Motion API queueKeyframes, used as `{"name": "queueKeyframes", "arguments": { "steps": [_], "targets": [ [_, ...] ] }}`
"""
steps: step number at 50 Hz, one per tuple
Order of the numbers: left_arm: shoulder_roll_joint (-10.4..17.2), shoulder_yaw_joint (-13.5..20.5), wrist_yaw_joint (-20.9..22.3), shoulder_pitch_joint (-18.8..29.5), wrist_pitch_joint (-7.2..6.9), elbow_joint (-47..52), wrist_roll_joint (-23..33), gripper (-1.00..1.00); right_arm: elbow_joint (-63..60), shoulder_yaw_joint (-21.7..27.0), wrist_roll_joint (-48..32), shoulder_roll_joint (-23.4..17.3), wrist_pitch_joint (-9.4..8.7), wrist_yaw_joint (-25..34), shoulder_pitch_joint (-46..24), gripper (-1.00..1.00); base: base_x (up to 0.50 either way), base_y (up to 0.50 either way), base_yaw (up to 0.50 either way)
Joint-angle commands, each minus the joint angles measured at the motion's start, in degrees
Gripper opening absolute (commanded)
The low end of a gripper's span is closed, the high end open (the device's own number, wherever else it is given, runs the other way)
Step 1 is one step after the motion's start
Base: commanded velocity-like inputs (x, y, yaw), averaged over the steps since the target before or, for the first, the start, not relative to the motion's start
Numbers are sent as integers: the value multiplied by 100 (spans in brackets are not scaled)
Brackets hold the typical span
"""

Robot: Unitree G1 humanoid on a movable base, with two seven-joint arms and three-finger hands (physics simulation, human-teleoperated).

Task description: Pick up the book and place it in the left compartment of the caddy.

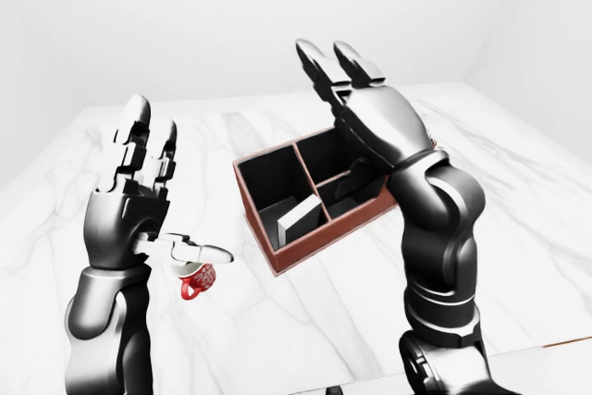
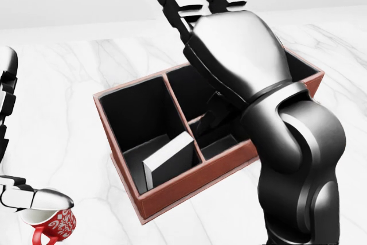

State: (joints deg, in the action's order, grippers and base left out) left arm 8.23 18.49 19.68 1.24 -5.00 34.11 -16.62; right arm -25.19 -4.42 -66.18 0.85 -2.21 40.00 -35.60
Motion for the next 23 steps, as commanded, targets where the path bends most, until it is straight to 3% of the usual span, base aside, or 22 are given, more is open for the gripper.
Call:
{"name": "queueKeyframes", "arguments": {
  "steps": [1,8,13,19,23],
  "targets": [
    [-33,-84,-39,13,0,216,39,100,-1622,798,1486,-765,-279,0,148,100,0,0,0],
    [-99,-118,-155,47,0,557,-64,100,-2322,1766,3307,-1430,-279,-13,720,100,0,0,0],
    [-138,-62,-384,58,0,788,-171,100,-2920,2574,4834,-1826,-279,-925,1358,100,0,0,0],
    [-167,371,-708,-97,0,1661,-788,100,-3477,3769,6699,-2042,-279,-1468,2384,100,0,0,0],
    [-192,950,-818,-412,0,2423,-1538,100,-3479,4601,8580,-2902,-279,-2557,3145,100,0,0,0]
  ]
}}
